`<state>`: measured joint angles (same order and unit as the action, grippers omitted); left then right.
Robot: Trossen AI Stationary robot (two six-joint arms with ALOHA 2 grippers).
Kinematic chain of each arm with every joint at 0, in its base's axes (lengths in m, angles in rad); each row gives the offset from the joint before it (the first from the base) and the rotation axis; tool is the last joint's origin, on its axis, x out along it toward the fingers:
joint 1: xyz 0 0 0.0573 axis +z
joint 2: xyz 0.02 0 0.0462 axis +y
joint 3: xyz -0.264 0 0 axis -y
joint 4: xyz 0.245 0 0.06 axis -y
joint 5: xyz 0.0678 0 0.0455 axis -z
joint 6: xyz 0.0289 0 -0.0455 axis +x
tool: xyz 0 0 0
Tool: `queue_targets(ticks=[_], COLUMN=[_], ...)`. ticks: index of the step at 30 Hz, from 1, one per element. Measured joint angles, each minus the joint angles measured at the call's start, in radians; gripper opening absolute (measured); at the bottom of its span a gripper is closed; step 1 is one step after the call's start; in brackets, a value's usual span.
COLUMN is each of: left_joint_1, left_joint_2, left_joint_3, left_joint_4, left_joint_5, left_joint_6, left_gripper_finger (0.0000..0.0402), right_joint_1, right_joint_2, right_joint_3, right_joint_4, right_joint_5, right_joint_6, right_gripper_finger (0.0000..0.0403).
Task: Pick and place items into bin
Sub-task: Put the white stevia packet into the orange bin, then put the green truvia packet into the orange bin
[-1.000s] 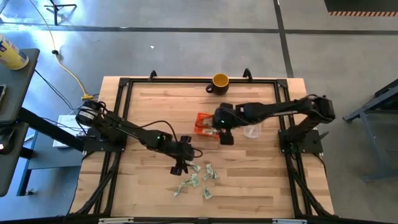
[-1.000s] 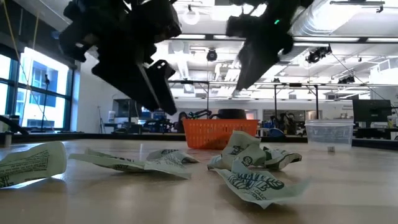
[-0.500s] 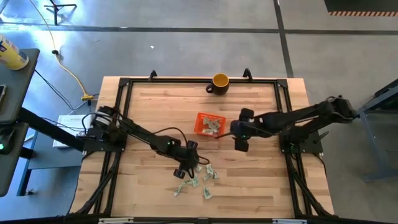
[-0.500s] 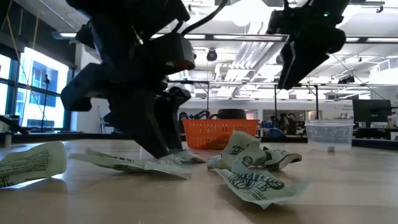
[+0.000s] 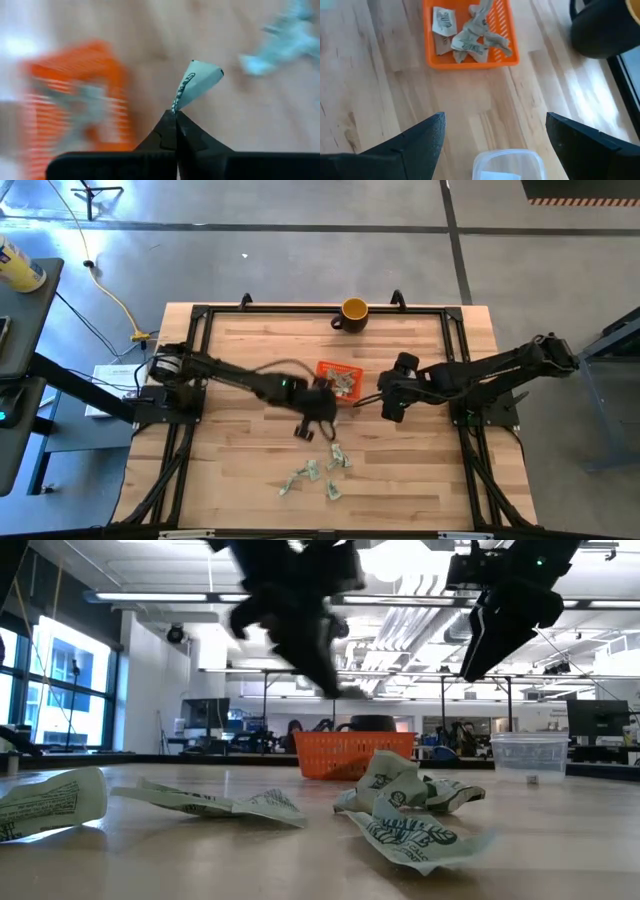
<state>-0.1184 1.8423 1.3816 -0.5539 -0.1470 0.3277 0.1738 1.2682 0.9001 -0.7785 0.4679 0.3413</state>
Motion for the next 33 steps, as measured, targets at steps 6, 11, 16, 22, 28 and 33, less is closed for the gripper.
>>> queue_targets(ticks=[6, 11, 16, 22, 28, 33], left_joint_1=[0.172, 0.282, 0.244, 0.135, -0.010, -0.152], left_joint_2=[-0.001, 0.030, 0.022, -0.047, -0.198, -0.365], left_joint_3=[0.063, 0.060, 0.061, 0.062, -0.017, -0.235], left_joint_4=[0.025, -0.021, -0.029, -0.212, -0.317, -0.193], left_joint_5=[-0.028, 0.063, 0.146, 0.057, 0.027, -0.051], left_joint_6=[0.116, 0.086, -0.005, -0.200, -0.379, -0.574], left_gripper_finger=[0.0029, 0.0078, 0.0142, 0.0201, 0.0207, 0.0187], right_joint_1=[0.004, 0.022, 0.037, 0.038, 0.120, 0.242], right_joint_2=[-0.016, -0.018, -0.008, 0.089, 0.266, 0.400], right_joint_3=[0.000, 0.000, 0.000, 0.002, 0.013, 0.099], right_joint_4=[-0.012, -0.009, 0.016, 0.290, 0.368, 0.418], right_joint_5=[0.003, -0.014, -0.017, -0.247, -0.419, -0.351], right_joint_6=[0.039, 0.044, 0.006, -0.206, -0.151, 0.277], right_gripper_finger=[0.0334, 0.0334, 0.0334, 0.0334, 0.0334, 0.0334])
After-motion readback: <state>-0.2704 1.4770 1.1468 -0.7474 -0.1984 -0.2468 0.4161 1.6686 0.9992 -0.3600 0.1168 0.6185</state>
